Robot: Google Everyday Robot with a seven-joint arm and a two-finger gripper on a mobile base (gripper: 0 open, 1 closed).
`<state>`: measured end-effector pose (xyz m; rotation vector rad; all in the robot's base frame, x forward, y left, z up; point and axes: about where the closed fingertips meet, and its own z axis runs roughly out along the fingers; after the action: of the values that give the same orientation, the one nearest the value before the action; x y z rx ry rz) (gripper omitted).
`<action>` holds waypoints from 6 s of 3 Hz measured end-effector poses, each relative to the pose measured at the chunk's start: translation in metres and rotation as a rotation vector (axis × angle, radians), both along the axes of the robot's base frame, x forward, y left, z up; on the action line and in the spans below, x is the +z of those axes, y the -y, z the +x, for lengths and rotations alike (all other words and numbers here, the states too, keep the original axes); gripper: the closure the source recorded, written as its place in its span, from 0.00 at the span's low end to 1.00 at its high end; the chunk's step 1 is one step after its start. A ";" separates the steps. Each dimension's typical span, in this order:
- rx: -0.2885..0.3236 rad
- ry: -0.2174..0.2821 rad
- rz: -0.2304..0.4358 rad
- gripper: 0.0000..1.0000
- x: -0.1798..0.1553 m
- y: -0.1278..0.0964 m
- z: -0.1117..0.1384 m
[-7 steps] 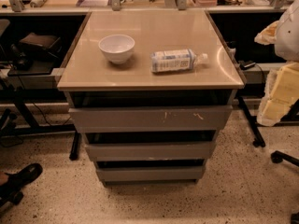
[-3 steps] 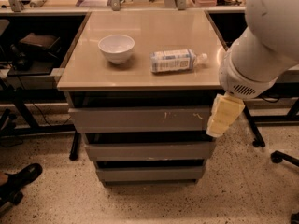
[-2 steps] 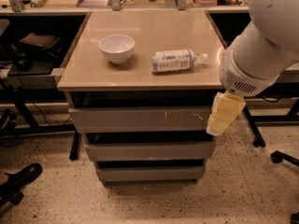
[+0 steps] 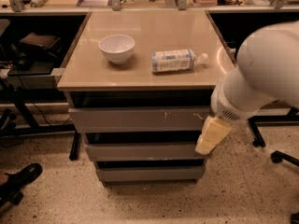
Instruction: Open top drawer
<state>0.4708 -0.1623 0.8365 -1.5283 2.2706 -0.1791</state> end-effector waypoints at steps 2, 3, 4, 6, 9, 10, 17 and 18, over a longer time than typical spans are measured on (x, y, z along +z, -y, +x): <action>-0.012 0.024 0.164 0.00 -0.100 -0.039 0.041; -0.012 0.042 0.176 0.00 -0.099 -0.041 0.046; -0.032 0.056 0.147 0.00 -0.107 -0.042 0.050; -0.029 0.178 0.032 0.00 -0.156 -0.061 0.088; -0.087 0.249 0.079 0.00 -0.195 -0.008 0.152; -0.087 0.249 0.079 0.00 -0.195 -0.008 0.152; -0.083 0.251 0.125 1.00 -0.194 -0.015 0.186; -0.083 0.251 0.125 1.00 -0.192 -0.014 0.187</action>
Offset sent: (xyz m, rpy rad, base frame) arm 0.0727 0.0643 -0.1442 0.2553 -0.0552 -0.0131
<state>0.6574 -0.1485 0.6449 -1.2731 2.1057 -0.2338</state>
